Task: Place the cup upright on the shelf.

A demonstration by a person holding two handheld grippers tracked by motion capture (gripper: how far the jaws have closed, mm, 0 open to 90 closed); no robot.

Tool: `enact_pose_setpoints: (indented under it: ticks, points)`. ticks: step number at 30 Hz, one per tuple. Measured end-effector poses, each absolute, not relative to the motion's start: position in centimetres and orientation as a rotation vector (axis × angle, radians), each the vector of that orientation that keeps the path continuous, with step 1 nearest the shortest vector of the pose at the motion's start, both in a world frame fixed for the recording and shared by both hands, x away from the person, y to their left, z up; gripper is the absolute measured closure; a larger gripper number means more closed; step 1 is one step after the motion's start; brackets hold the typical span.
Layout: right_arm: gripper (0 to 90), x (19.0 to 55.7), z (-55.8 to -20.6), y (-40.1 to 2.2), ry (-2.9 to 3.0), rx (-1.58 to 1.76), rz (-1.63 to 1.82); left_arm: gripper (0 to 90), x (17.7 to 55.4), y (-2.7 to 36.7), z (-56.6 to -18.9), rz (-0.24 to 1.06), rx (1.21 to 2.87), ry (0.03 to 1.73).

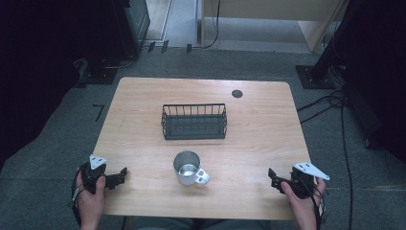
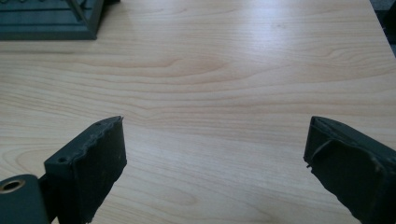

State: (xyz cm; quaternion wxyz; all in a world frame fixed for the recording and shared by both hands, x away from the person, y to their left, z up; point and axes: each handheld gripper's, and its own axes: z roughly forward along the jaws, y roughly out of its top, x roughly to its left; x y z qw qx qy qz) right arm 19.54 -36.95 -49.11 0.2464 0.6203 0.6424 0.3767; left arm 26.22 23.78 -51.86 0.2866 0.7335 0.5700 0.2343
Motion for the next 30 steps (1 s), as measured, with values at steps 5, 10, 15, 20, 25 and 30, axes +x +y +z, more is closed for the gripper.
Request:
enact_pose_setpoints:
  ticks: [5, 10, 15, 20, 25, 30]
  points:
    - [2.3, 19.7, -48.7, -36.0, 1.775, 1.674, 1.057, 0.0, 26.2, 23.8, -51.9, 0.626, 1.959, 1.523]
    - [0.3, 19.8, -48.3, -35.1, 1.772, 1.668, 1.081, 0.0, 26.2, 23.8, -51.9, 0.626, 1.960, 1.523]
    - [0.0, 20.0, -47.8, -34.1, 1.799, 1.638, 1.108, 0.0, 26.2, 23.8, -51.9, 0.626, 1.960, 1.523]
    - [0.0, 20.1, -47.3, -33.0, 1.834, 1.604, 1.121, 0.0, 26.2, 23.8, -51.9, 0.626, 1.960, 1.523]
    - [0.0, 20.1, -46.8, -31.9, 1.851, 1.582, 1.133, 0.0, 26.2, 23.8, -51.9, 0.626, 1.960, 1.523]
    - [0.0, 20.2, -46.4, -30.9, 1.881, 1.550, 1.153, 0.0, 26.2, 23.8, -51.9, 0.626, 1.960, 1.523]
